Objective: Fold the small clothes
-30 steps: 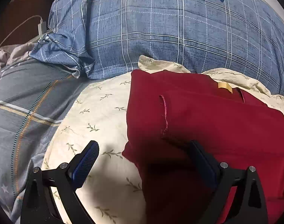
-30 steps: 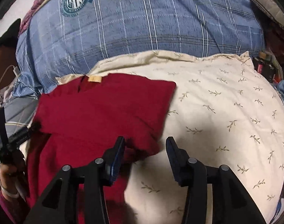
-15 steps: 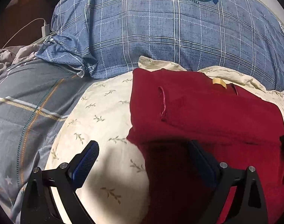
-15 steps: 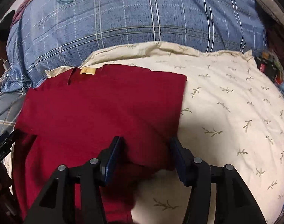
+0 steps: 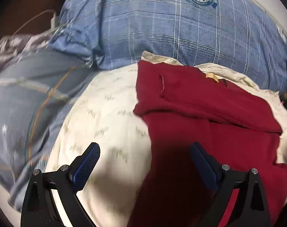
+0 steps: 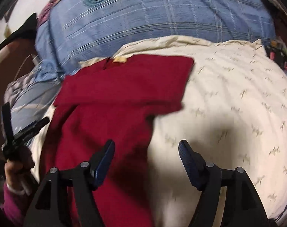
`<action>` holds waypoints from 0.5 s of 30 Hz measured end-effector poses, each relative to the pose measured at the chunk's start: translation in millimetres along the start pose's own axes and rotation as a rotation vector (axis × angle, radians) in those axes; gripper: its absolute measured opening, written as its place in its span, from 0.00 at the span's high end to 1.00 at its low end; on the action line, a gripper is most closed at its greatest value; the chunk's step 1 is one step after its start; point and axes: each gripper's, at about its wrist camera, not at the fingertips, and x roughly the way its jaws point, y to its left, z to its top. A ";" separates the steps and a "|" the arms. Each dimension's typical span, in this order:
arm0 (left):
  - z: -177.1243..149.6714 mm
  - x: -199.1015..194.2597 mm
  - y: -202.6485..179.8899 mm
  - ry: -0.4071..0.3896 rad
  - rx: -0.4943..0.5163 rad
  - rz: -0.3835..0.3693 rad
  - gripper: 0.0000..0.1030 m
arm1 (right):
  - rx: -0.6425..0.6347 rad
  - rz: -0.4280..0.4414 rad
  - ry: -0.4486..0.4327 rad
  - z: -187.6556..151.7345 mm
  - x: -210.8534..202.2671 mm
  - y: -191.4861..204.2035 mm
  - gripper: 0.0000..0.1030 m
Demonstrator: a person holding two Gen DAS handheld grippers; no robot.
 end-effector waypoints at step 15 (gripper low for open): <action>-38.3 -32.1 18.6 0.057 -0.028 0.022 0.07 | 0.030 0.030 -0.020 -4.9 5.9 1.7 0.28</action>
